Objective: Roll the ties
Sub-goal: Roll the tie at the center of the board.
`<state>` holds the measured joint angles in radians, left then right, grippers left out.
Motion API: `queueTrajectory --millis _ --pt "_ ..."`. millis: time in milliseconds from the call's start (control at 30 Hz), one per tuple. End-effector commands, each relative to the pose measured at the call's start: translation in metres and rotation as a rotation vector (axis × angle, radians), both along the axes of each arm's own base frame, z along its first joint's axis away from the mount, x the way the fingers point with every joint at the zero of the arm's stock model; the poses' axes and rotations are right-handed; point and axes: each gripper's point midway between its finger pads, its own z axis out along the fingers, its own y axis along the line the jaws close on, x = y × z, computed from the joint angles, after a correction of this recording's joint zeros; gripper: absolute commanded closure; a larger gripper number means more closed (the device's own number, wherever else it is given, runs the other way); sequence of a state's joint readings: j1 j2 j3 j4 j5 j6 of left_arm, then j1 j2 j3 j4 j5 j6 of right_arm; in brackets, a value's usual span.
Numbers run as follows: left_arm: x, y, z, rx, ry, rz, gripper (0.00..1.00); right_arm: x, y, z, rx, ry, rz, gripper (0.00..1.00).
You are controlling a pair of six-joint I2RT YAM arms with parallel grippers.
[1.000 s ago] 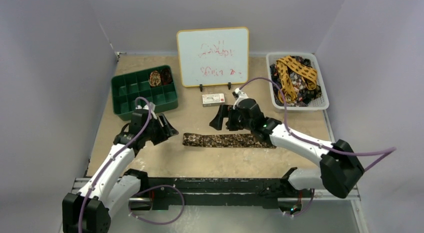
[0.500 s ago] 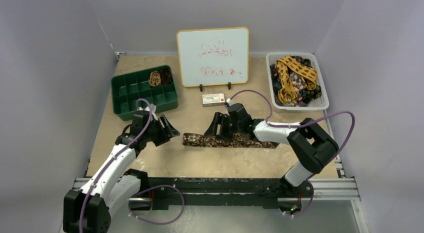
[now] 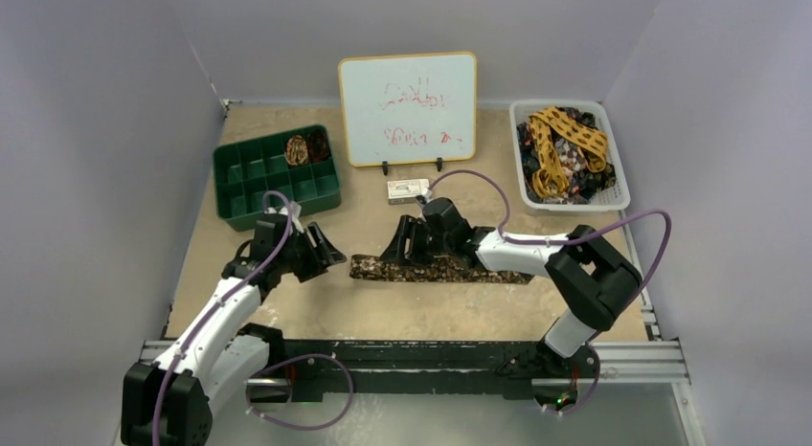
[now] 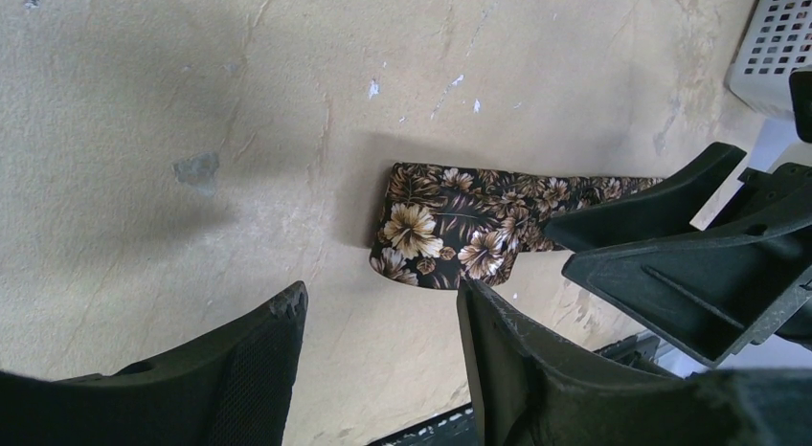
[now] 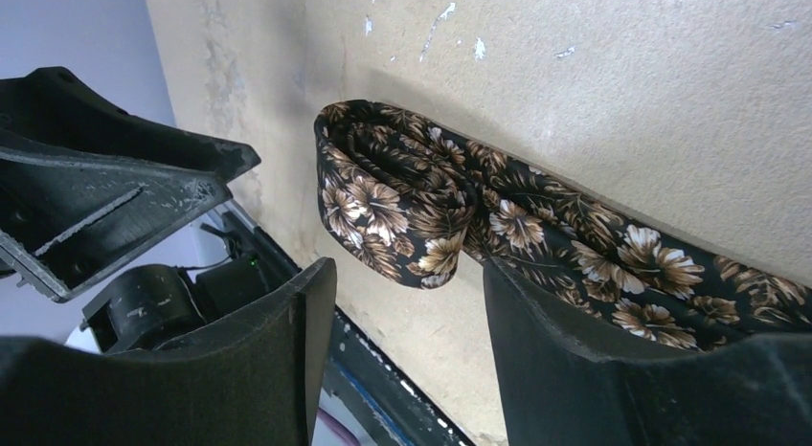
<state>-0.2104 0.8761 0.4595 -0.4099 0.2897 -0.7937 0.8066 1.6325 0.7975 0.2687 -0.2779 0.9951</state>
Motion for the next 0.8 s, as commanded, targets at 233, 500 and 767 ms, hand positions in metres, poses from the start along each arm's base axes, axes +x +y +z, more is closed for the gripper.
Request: queueTrajectory --millis 233,500,767 --pt "0.01 -0.012 0.0 -0.042 -0.042 -0.065 0.43 0.008 0.012 -0.013 -0.073 0.041 -0.009 0.54" --pt "0.008 -0.018 -0.004 -0.063 -0.043 -0.109 0.43 0.001 0.019 -0.02 -0.056 0.071 0.05 0.67" --pt "0.007 -0.022 -0.007 -0.086 -0.048 -0.13 0.43 0.0 0.024 -0.014 -0.036 0.049 0.097 0.62"
